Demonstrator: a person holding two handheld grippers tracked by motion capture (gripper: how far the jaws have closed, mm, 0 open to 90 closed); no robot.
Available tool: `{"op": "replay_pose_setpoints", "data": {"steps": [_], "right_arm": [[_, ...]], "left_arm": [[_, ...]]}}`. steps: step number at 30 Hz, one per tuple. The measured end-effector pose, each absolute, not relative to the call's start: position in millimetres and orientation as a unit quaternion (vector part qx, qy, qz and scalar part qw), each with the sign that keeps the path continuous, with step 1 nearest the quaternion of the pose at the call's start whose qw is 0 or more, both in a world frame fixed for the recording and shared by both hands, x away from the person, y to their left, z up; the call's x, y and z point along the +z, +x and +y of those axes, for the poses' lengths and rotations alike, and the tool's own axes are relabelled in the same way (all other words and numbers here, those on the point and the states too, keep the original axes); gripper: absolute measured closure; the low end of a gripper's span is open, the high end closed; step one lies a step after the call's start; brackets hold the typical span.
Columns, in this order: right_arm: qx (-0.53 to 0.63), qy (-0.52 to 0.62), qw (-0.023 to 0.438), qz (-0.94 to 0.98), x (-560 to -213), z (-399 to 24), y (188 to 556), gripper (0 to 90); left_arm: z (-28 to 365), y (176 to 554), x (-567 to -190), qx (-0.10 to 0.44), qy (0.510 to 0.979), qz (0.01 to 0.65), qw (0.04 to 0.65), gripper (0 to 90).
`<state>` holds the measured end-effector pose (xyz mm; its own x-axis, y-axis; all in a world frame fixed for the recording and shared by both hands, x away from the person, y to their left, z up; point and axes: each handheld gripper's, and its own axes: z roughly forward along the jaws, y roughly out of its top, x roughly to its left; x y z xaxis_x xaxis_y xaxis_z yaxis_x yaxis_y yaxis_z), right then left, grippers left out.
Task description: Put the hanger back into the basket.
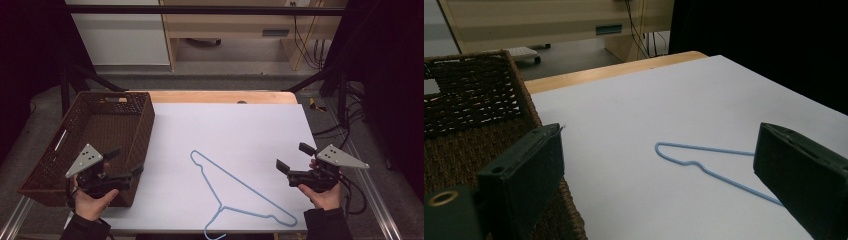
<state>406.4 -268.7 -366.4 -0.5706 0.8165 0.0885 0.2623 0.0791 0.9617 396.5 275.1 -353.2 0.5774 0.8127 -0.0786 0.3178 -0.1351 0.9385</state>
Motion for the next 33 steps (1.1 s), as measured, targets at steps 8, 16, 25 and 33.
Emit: {"op": "replay_pose_setpoints", "data": {"steps": [8,16,25,33], "right_arm": [[0.546,0.39,0.246,0.699,-368,-267,406,2.2],[0.534,0.384,0.243,0.713,-364,-257,402,2.8],[0.507,0.369,0.227,0.745,-370,-234,402,3.9],[0.472,0.356,0.192,0.783,-386,-207,402,6.3]], "left_arm": [[274,396,-353,0.232,0.718,0.395,0.523,5.9],[270,395,-353,0.232,0.723,0.39,0.521,6.0],[267,393,-352,0.233,0.725,0.385,0.521,6.1],[263,392,-353,0.232,0.73,0.38,0.519,6.1]]}}
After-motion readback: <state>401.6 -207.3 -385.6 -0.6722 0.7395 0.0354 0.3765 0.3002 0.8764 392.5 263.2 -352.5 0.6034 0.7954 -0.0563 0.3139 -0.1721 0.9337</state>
